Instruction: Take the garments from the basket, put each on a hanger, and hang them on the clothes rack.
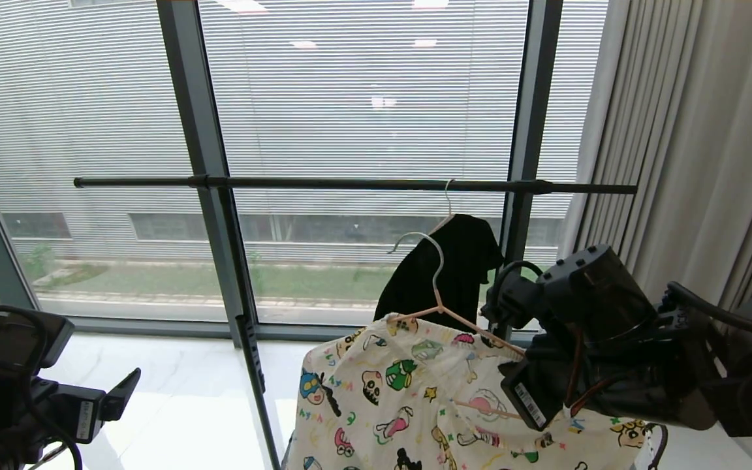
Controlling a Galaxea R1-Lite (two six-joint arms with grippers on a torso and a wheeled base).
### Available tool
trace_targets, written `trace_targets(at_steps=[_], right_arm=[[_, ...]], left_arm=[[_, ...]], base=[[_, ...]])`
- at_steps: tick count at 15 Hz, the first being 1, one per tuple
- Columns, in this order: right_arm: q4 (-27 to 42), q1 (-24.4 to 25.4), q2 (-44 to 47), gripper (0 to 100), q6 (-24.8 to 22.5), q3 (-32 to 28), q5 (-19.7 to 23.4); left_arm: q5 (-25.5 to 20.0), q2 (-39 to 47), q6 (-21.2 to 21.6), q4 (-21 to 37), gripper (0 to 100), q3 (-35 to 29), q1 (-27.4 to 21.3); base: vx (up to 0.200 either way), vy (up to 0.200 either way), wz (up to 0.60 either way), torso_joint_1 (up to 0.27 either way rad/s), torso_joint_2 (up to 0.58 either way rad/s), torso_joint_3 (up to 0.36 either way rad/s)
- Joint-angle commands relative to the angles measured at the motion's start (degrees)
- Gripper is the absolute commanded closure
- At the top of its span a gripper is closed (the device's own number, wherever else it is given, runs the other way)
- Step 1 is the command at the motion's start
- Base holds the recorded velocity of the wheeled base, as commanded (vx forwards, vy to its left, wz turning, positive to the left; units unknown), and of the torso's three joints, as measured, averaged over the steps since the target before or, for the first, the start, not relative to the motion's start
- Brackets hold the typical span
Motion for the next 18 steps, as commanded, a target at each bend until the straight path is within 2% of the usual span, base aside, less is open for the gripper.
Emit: trace_targets(at_steps=[1, 6, 9, 11, 12, 13, 14, 18], right_arm=[[-0.01, -0.11, 0.28, 100, 0.02, 0.0, -0.01], [-0.01, -0.64, 0.37, 100, 0.2, -0.61, -0.1], [-0.01, -1.96, 1.6, 100, 0.29, -3.16, -0.1], [0.08, -2.75, 3.88, 100, 1.96, -6.68, -1.42], [0.43, -2.75, 6.78, 100, 5.74, -10.63, -5.11], [1.4, -2.75, 7.93, 100, 7.58, -12.48, -6.34], [5.79, -2.66, 9.86, 100, 11.45, -16.87, -7.83], [16.6, -1.43, 15.05, 100, 22.52, -28.12, -12.49]], left_arm=[[-0.01, -0.14, 0.01, -0.05, 0, 0.02, -0.03], [-0.01, -0.75, 0.1, -0.05, 0, 0.37, -0.12], [-0.01, -1.19, 0.1, -0.05, 0, 0.46, -0.21], [-0.01, -1.72, 0.1, -0.05, 0, 0.46, -0.3], [-0.01, -2.16, 0.1, -0.05, 0, 0.46, -0.3], [-0.01, -2.16, 0.1, -0.05, 0, 0.46, -0.3], [-0.01, -2.25, 0.1, -0.05, 0, 0.46, -0.3], [-0.01, -2.42, 0.19, -0.05, 0, 0.46, -0.56]], base=[[0.0, 0.2, 0.0, 0.002, 0.0, -0.002], [0.0, 0.2, 0.0, 0.005, 0.0, 0.0], [0.0, 0.0, 0.0, 0.0, 0.0, 0.0], [0.0, 0.0, 0.0, 0.0, 0.0, 0.0], [0.0, 0.0, 0.0, 0.0, 0.0, 0.0], [0.0, 0.0, 0.0, 0.0, 0.0, 0.0], [0.0, 0.0, 0.0, 0.0, 0.0, 0.0], [0.0, 0.0, 0.0, 0.0, 0.0, 0.0]])
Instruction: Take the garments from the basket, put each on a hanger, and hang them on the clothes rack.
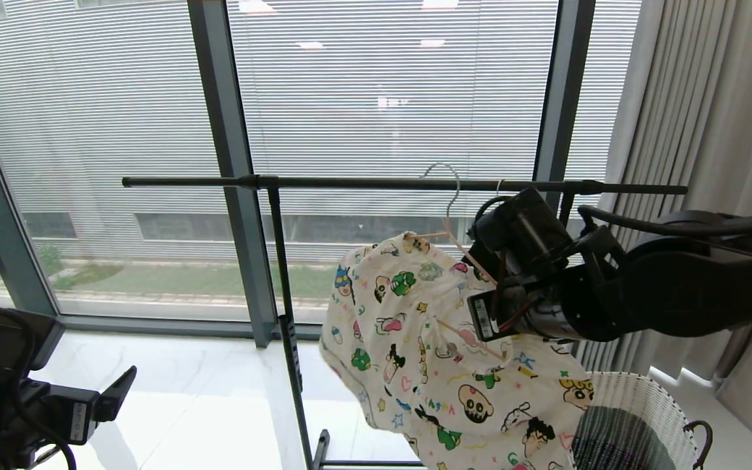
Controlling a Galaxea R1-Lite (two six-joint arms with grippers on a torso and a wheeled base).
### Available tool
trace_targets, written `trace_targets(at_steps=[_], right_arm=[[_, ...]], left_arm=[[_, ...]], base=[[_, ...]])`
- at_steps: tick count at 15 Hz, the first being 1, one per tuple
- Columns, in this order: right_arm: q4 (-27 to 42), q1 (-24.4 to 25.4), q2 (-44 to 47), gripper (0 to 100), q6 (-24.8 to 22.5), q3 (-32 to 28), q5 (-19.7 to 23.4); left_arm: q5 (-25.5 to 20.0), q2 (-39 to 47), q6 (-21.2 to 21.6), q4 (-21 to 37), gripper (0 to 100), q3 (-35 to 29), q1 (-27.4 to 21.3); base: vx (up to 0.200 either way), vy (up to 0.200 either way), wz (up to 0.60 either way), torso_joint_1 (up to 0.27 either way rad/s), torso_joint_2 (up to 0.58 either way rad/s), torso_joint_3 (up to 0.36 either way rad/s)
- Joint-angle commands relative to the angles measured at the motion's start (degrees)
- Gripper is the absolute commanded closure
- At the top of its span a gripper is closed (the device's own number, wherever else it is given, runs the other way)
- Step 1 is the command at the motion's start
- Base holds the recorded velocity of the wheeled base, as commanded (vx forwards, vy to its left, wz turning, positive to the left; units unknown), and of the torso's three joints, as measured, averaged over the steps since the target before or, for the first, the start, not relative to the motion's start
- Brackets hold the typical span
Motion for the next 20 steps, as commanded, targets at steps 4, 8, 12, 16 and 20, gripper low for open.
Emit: trace_targets(at_steps=[4, 8, 12, 16, 20], right_arm=[[11.52, 3.66, 7.42, 100, 9.76, -11.97, -1.04], [18.29, 4.89, 11.11, 100, 14.42, -19.27, -2.18], [19.52, 4.36, 12.16, 100, 15.13, -21.29, -4.29], [19.52, 3.57, 12.25, 100, 15.13, -21.29, -6.31], [19.52, 3.3, 12.25, 100, 15.13, -21.38, -6.49]], left_arm=[[0.08, -0.67, 0.1, -0.05, 0, 0.0, -2.08], [0.08, -1.46, 0.1, -0.05, 0, 0.0, -4.45], [0.08, -1.46, 0.1, 0.04, 0, 0.08, -4.54], [0.08, -1.46, 0.1, 0.04, 0, 0.17, -4.54], [-0.01, -1.55, 0.02, 0.04, 0, 0.52, -4.72]], base=[[0.0, 0.0, 0.0, 0.0, 0.0, 0.0], [0.0, 0.0, 0.0, 0.0, 0.0, 0.0], [0.0, 0.0, 0.0, 0.0, 0.0, 0.0], [0.0, 0.0, 0.0, 0.0, 0.0, 0.0], [0.15, 0.0, 0.0, -0.002, 0.0, 0.003]])
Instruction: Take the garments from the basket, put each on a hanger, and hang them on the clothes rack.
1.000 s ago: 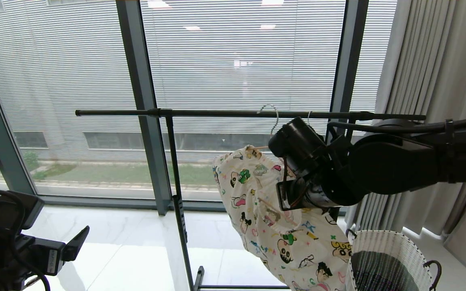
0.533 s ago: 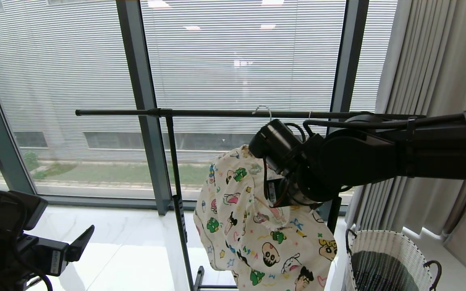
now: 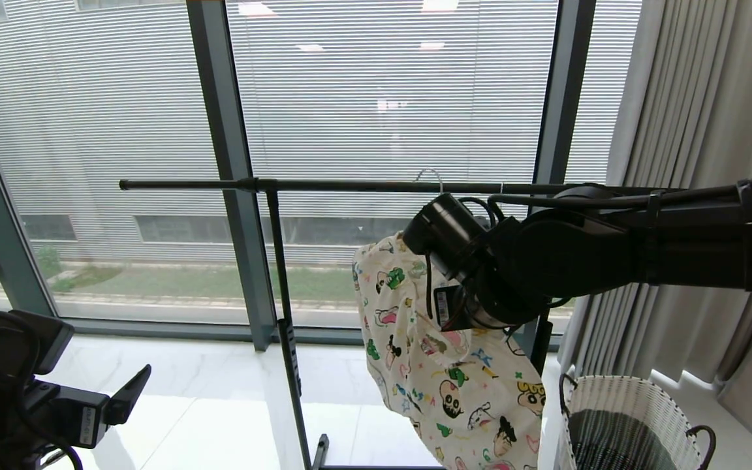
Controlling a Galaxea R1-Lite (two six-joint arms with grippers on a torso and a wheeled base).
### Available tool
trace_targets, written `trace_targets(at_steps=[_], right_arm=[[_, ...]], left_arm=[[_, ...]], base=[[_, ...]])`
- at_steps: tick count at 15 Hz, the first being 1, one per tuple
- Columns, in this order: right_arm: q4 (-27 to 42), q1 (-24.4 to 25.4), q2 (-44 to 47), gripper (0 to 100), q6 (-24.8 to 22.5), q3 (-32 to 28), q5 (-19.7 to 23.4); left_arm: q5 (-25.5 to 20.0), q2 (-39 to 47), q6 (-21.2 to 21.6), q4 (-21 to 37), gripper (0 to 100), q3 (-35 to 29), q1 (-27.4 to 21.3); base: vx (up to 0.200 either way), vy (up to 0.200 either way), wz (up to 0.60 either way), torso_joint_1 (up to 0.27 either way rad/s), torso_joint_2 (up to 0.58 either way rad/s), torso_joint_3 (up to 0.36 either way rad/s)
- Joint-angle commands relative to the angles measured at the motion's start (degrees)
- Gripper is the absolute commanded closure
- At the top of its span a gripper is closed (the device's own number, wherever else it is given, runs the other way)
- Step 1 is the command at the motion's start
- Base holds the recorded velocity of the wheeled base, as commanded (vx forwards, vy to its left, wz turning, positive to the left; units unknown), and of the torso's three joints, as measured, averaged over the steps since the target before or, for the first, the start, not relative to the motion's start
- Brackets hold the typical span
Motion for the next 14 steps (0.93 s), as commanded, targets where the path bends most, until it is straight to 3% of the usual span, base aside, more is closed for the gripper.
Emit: trace_targets(at_steps=[1, 12, 14], right_arm=[[-0.04, -0.11, -0.05, 100, 0.02, 0.0, -0.05], [0.13, -0.2, -0.05, 100, -0.15, 0.09, -1.37], [0.13, -0.28, -0.05, 100, -0.15, 0.09, -1.37]], left_arm=[[-0.01, 0.02, 0.03, 0.09, 0, 0.04, -0.02], [-0.01, -0.33, -0.06, 0.09, 0, 0.3, -0.11], [-0.01, -0.33, -0.15, 0.0, 0, 0.3, -0.55]], base=[[0.2, 0.0, 0.0, -0.002, 0.0, 0.007], [0.2, 0.0, 0.0, 0.004, 0.0, 0.001], [0.0, 0.0, 0.0, 0.0, 0.0, 0.0]])
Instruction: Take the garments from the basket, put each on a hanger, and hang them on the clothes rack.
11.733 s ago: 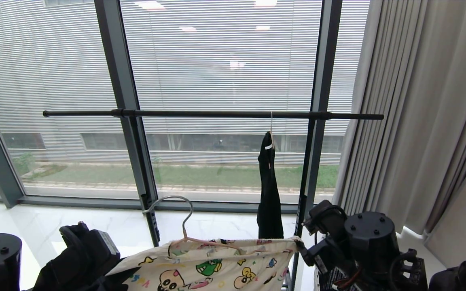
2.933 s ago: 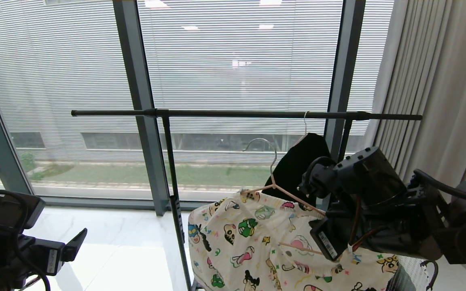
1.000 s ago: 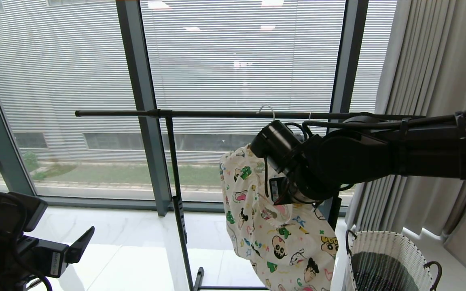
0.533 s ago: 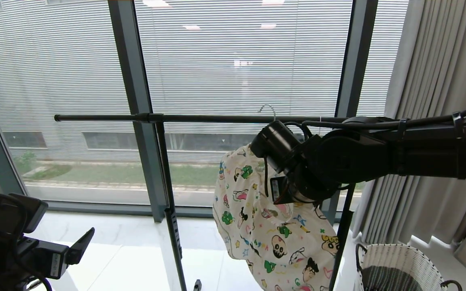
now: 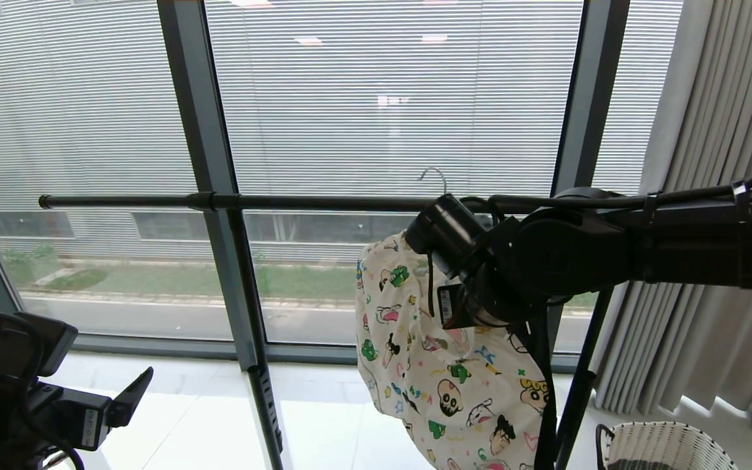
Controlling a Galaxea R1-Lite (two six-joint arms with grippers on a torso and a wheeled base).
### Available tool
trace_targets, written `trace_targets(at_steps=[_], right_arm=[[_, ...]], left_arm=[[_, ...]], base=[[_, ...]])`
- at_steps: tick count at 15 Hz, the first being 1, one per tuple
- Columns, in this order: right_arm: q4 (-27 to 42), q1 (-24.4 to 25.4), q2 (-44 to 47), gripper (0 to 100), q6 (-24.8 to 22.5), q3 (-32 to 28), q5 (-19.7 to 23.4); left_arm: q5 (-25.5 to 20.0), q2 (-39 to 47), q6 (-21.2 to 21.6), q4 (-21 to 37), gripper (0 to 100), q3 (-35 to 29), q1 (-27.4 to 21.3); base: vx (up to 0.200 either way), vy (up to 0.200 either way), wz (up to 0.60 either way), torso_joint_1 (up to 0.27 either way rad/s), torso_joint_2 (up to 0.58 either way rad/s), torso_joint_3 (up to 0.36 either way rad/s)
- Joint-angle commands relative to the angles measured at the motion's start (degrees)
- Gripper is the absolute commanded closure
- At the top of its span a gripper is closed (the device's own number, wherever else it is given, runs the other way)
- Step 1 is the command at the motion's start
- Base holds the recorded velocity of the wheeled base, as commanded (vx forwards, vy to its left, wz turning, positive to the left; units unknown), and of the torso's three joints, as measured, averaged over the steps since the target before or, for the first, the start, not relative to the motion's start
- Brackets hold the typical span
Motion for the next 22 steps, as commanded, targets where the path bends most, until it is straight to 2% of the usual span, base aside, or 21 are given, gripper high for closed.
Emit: trace_targets(at_steps=[1, 10, 15, 22], right_arm=[[0.07, 0.04, -0.12, 100, 0.0, 0.09, 0.02], [0.07, -5.4, 3.92, 100, -0.87, 0.01, -0.16], [0.07, -6.46, 6.21, 100, -0.87, -0.7, -0.16], [0.07, -7.69, 7.79, 100, -1.93, -4.74, -0.16]], left_arm=[[0.01, -0.03, -0.04, -0.07, 0, -0.02, -0.6], [0.01, -0.47, -0.12, -0.07, 0, -0.28, -1.65], [0.1, -0.64, -0.12, -0.07, 0, -0.19, -1.74], [0.19, -2.75, -0.12, 0.02, 0, 2.36, -2.97]], base=[[0.0, 0.0, 0.0, 0.0, 0.0, 0.0], [0.0, 0.0, 0.0, 0.0, 0.0, 0.0], [0.0, 0.0, 0.0, 0.0, 0.0, 0.0], [0.0, 0.0, 0.0, 0.0, 0.0, 0.0]])
